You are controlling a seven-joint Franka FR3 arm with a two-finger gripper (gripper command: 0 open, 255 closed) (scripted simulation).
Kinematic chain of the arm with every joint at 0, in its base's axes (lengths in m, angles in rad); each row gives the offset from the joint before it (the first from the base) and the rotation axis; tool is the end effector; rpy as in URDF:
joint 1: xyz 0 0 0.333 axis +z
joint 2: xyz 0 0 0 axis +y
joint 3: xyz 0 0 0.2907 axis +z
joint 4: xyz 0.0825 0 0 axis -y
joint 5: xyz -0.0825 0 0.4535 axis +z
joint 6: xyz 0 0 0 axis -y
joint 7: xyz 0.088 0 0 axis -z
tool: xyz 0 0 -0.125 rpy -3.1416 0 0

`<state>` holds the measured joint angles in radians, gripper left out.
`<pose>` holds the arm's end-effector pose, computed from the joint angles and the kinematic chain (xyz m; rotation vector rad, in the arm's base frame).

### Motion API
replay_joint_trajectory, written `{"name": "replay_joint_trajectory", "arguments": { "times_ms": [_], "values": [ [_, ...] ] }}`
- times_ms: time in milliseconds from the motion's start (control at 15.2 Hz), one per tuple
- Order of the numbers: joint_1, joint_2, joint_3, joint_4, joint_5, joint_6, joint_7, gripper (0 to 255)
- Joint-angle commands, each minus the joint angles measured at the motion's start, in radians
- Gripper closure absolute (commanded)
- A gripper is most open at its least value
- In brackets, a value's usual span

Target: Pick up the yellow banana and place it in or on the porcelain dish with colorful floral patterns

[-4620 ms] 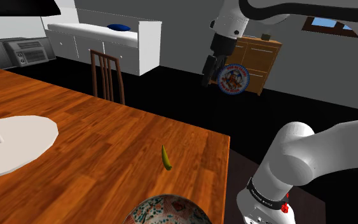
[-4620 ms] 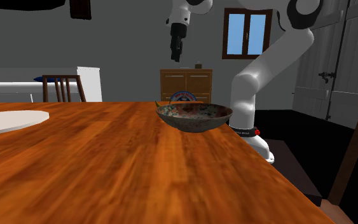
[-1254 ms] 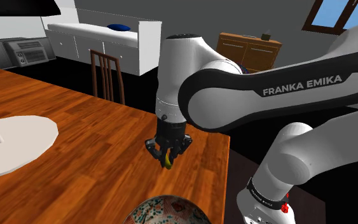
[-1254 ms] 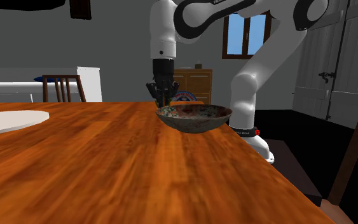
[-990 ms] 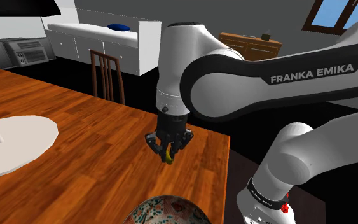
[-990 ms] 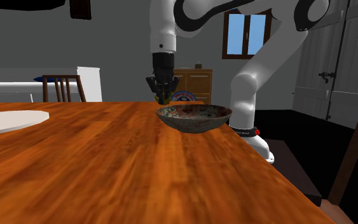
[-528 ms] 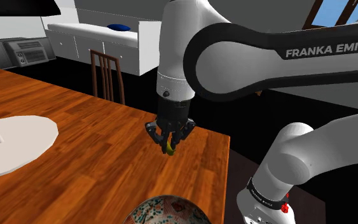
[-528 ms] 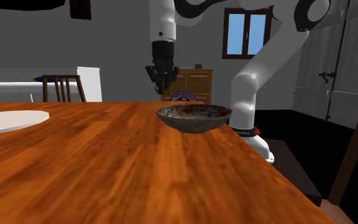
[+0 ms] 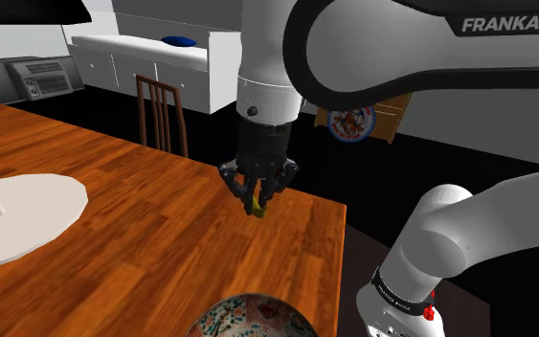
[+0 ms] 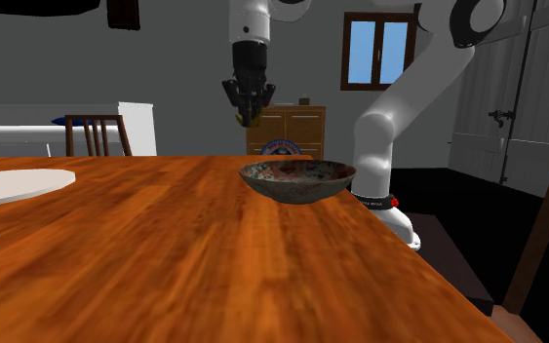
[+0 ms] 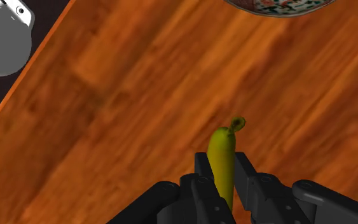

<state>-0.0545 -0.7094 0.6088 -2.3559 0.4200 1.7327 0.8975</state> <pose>0.3639 0.2841 0.4766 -3.0026 0.8232 0.0266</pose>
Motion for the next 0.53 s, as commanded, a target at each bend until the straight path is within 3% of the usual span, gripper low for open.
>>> {"name": "replay_joint_trajectory", "arguments": {
  "times_ms": [0, 462],
  "values": [
    [-0.003, 0.000, -0.010, 0.027, -0.008, -0.028, 0.002, 255],
    [0.059, -0.046, 0.085, 0.054, 0.068, -0.061, 0.137, 255]
  ]
}}
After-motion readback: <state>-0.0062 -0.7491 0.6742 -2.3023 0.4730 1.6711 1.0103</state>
